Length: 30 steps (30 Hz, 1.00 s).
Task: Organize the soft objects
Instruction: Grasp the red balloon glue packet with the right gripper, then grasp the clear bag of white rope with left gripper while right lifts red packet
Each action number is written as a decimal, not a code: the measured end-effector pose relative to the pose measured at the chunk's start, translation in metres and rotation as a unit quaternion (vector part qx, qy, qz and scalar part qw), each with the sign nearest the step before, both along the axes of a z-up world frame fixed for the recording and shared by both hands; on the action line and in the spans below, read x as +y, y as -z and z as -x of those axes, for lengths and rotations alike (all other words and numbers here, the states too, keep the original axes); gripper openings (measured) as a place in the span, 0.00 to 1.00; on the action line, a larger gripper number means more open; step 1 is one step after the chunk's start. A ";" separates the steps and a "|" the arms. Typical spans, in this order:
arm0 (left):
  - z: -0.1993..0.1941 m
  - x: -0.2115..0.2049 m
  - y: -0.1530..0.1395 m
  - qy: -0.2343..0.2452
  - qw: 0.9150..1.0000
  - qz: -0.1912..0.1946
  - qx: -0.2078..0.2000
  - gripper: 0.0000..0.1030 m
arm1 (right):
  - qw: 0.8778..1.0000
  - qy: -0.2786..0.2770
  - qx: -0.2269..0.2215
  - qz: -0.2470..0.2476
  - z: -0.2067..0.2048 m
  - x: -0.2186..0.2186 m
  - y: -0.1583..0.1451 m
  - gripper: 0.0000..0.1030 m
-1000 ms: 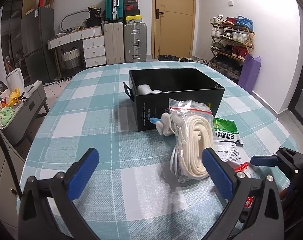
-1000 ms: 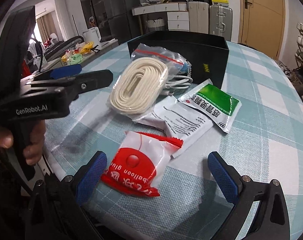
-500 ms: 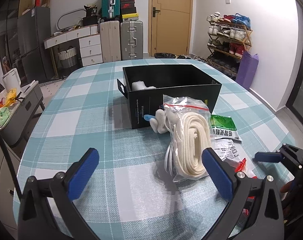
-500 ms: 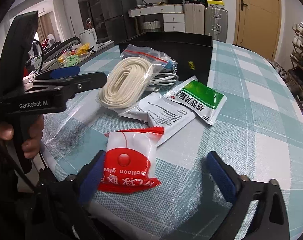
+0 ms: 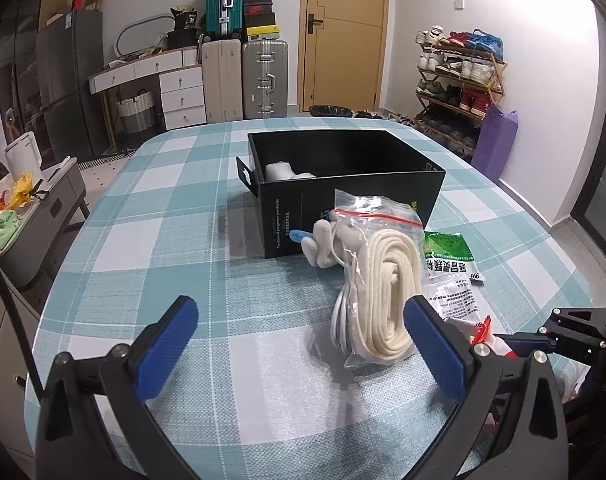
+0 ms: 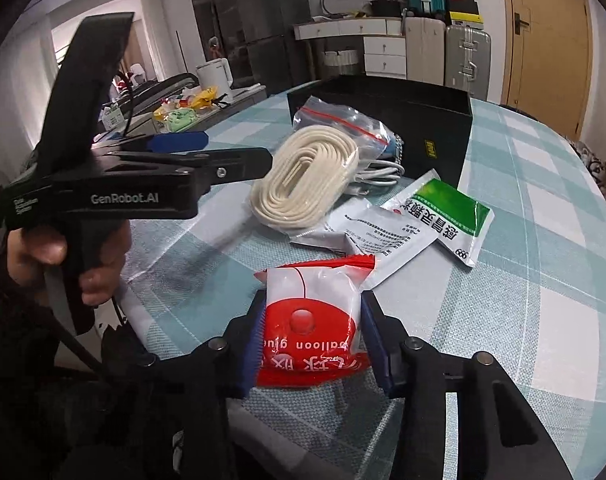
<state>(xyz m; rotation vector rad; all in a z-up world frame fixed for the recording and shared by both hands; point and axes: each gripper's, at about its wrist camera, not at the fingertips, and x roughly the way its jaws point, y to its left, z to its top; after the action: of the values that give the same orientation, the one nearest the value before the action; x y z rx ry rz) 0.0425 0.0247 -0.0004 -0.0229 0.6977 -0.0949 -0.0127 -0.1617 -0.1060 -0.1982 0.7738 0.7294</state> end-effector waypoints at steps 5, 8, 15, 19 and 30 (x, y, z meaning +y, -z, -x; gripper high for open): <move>-0.001 0.001 0.000 0.001 1.000 0.000 -0.001 1.00 | 1.000 -0.006 -0.013 -0.012 0.004 -0.006 -0.009 0.43; -0.001 -0.001 0.001 -0.003 1.000 -0.010 0.000 1.00 | 0.999 -0.001 -0.025 -0.021 0.004 -0.012 -0.018 0.43; -0.006 -0.012 0.003 0.000 1.000 -0.026 0.003 1.00 | 0.998 0.020 -0.045 -0.041 0.000 -0.022 -0.028 0.43; -0.008 -0.019 0.002 0.008 0.999 -0.037 0.001 1.00 | 0.997 0.036 -0.054 -0.049 -0.008 -0.029 -0.033 0.43; -0.015 -0.032 -0.002 0.021 0.999 -0.040 0.000 1.00 | 0.991 0.074 -0.065 -0.085 -0.038 -0.058 -0.056 0.43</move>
<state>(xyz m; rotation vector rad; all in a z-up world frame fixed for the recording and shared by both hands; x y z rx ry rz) 0.0576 -0.0073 0.0012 0.0683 0.7016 -0.1081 0.0254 -0.2196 -0.0501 -0.0322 0.5921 0.6321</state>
